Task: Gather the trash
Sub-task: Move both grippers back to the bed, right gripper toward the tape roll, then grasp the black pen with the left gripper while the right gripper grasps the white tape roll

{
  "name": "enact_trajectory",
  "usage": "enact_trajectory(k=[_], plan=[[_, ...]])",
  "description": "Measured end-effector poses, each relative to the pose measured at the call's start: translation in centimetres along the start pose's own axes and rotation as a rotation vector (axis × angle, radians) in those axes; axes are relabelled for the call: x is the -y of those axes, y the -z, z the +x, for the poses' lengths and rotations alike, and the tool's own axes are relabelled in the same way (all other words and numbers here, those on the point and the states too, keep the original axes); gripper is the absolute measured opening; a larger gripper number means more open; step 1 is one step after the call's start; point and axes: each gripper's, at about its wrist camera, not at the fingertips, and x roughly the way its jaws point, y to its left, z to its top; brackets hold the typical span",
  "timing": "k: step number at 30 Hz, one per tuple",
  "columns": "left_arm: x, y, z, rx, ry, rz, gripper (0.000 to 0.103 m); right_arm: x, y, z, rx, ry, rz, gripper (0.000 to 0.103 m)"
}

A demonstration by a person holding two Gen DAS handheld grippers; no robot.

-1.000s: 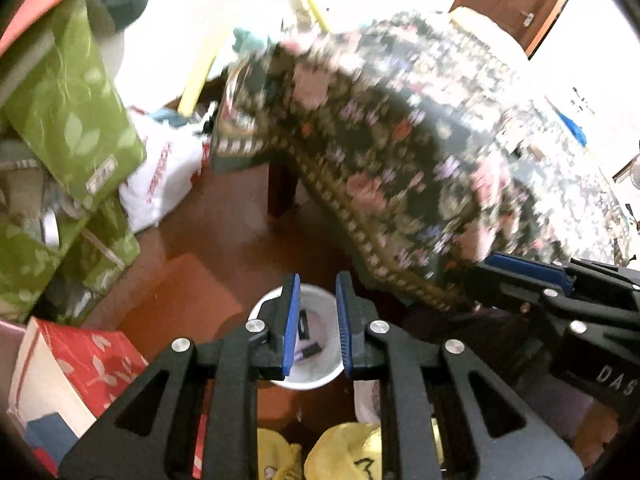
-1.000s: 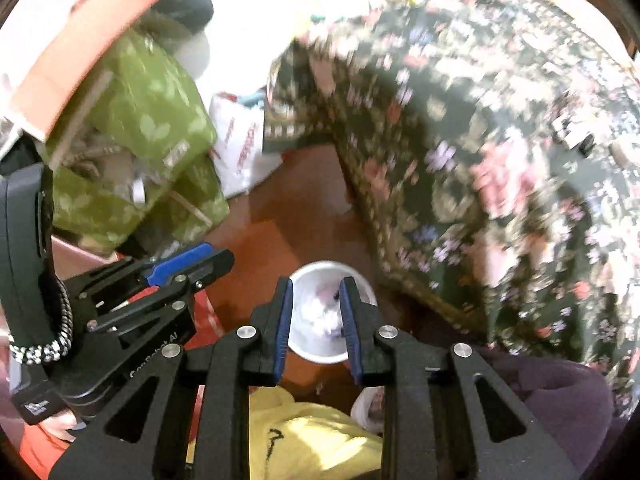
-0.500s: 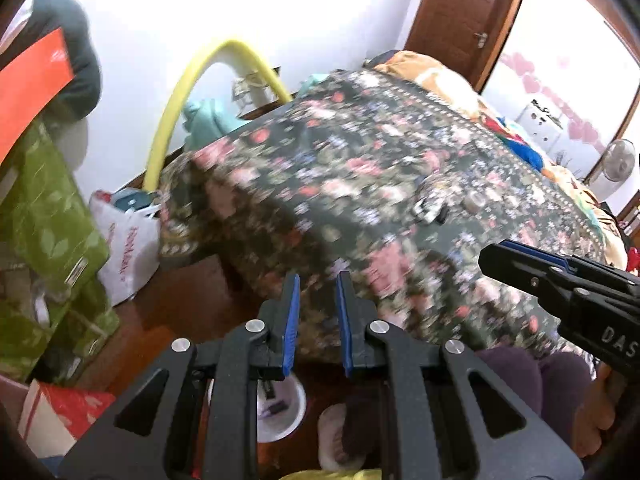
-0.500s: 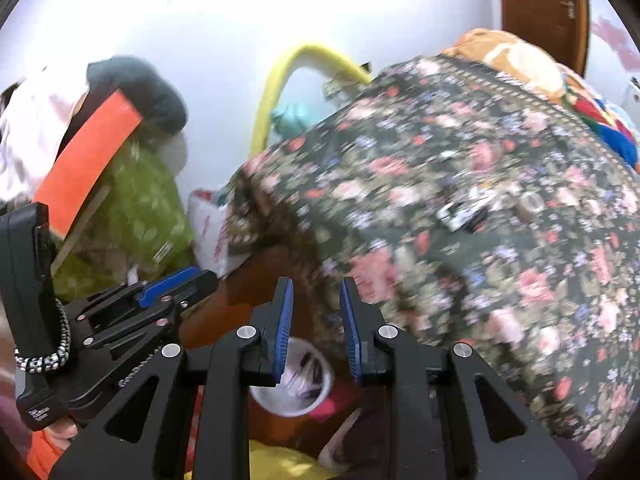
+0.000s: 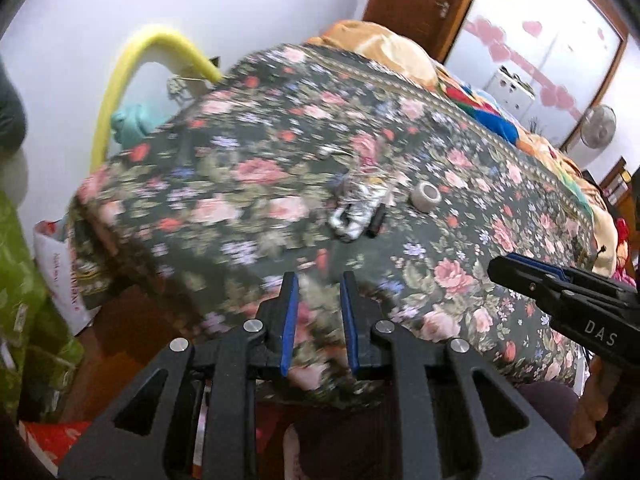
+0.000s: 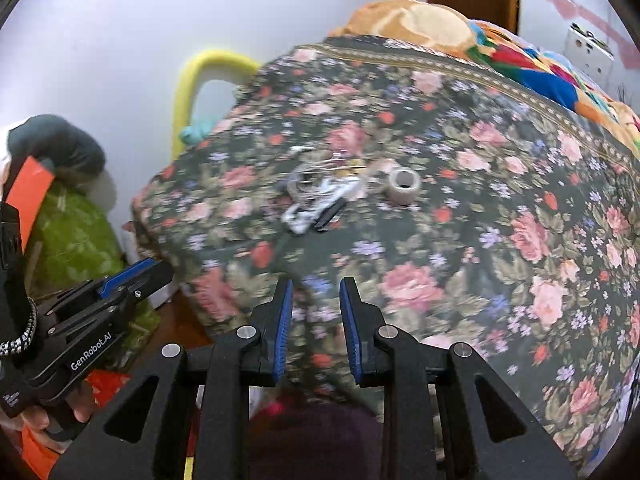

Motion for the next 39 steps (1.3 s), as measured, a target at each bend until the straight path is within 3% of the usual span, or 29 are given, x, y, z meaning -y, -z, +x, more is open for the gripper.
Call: enact_trajectory(k=[2,5,7,16,22,26,29,39], plan=[[1.0,-0.5,1.6,-0.023,0.016,0.016,0.021,1.3,-0.5,0.6,-0.002,0.000,0.009,0.023],[2.0,-1.0,3.7,-0.052,0.024,0.031,0.030,3.1,-1.2,1.7,0.009,0.004,0.048,0.047],[2.6,-1.4,5.2,-0.065,0.029,0.037,0.032,4.2,-1.6,2.1,0.029,0.008,0.081,0.051],[3.5,-1.8,10.1,-0.129,0.120,-0.012,0.032,7.9,-4.4,7.2,-0.001,-0.012,0.163,0.051],[4.3,-2.1,11.8,-0.146,0.155,-0.008,0.032,8.1,-6.2,9.9,-0.021,0.000,0.134,0.051],[4.6,-2.5,12.8,-0.135,0.112,0.012,0.032,8.4,-7.0,11.3,-0.028,-0.008,0.134,0.051],[4.4,-3.1,13.3,-0.116,0.081,0.015,0.032,8.5,-7.2,11.8,-0.037,-0.009,0.126,0.032],[5.0,-4.9,15.6,-0.114,0.027,0.069,0.032,9.3,-5.7,9.5,-0.040,-0.020,0.163,0.031]])
